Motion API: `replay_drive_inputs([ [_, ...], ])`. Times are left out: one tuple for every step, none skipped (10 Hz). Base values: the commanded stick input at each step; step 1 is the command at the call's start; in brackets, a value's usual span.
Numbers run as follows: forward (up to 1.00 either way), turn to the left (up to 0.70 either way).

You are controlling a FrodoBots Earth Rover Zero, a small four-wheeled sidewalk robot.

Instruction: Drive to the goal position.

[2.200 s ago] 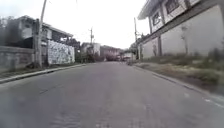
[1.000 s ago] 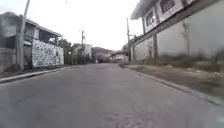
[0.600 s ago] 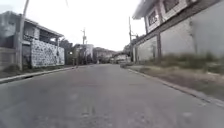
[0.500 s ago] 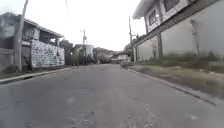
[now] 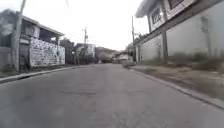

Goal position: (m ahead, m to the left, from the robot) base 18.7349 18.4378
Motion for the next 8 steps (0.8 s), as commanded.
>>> replay_drive_inputs([
  [1.00, 0.02],
  [1.00, 0.02],
  [1.00, 0.02],
  [1.00, 0.02],
  [1.00, 0.02],
  [1.00, 0.02],
  [1.00, 0.02],
  [1.00, 0.02],
])
